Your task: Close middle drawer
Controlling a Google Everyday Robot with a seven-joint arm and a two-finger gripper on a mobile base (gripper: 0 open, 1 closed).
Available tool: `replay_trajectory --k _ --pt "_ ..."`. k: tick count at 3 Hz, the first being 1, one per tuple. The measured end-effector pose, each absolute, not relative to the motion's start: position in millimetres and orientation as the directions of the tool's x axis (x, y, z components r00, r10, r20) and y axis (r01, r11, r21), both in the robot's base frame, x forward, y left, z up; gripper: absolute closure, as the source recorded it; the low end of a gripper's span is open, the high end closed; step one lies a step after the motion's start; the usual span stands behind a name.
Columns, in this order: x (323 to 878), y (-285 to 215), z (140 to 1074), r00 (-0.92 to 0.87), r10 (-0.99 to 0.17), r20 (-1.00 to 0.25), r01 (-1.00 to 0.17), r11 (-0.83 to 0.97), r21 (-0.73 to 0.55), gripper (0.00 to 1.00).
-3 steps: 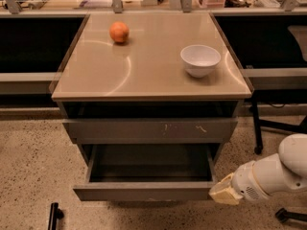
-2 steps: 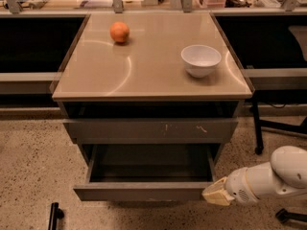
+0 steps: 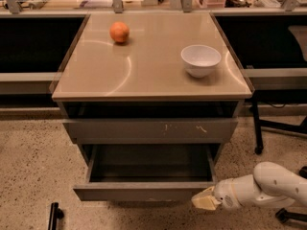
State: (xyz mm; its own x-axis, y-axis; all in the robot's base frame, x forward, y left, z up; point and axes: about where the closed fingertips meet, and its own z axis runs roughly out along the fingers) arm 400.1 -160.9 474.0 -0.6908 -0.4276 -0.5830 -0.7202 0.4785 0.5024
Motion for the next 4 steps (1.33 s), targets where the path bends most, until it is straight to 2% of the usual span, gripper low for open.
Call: replay_trajectory --k 1,3,4 --pt "405.5 -161.8 439.9 -0.732 -0.412 -0.543 -0.678 0.522 0.518 1.00" --pt "445.6 -172.5 419.6 -0.749 -0.429 -0.504 -0.649 0.625 0.433 1.00" --pt "488.0 -192.7 427.7 -0.751 -0.432 -0.500 -0.628 0.702 0.336 1.00"
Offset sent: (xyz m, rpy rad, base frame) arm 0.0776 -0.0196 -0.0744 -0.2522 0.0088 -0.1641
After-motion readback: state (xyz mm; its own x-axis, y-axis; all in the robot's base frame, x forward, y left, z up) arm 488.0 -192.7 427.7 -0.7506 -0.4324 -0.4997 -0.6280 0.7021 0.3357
